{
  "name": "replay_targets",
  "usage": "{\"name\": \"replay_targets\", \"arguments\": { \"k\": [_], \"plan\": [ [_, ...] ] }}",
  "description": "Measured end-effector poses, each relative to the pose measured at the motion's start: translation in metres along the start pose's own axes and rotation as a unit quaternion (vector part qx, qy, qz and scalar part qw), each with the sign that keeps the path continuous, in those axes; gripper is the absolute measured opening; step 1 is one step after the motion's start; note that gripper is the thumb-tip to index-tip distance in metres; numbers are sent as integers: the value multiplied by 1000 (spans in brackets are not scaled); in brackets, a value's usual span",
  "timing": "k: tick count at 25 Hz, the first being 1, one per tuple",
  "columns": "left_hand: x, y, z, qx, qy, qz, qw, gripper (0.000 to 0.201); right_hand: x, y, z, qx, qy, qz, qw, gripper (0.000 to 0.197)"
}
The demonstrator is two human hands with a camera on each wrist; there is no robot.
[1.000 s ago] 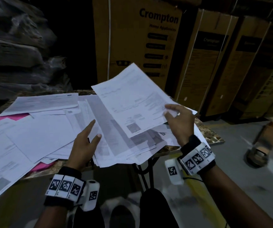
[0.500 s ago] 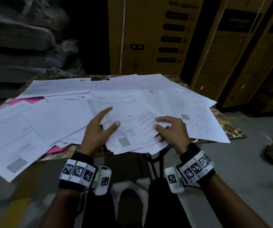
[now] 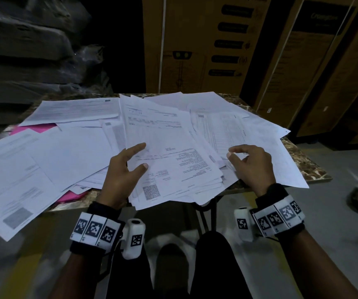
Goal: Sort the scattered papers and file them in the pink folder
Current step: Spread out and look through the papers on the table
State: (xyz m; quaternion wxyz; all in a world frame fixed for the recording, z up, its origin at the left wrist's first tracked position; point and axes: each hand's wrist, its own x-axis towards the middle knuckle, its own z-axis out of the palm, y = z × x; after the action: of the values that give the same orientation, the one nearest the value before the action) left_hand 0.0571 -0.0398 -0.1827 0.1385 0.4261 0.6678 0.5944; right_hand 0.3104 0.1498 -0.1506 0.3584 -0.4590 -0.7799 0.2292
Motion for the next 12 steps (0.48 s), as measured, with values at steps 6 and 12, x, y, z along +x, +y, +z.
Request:
{"name": "replay_targets", "arguments": {
  "k": [6, 12],
  "plan": [
    [1, -1, 1, -21, 29, -39, 999, 51, -23, 17, -16, -25, 3, 4, 1000, 31],
    [1, 3, 2, -16, 30, -39, 999, 55, 14, 28, -31, -55, -4, 62, 997, 43]
  ]
}}
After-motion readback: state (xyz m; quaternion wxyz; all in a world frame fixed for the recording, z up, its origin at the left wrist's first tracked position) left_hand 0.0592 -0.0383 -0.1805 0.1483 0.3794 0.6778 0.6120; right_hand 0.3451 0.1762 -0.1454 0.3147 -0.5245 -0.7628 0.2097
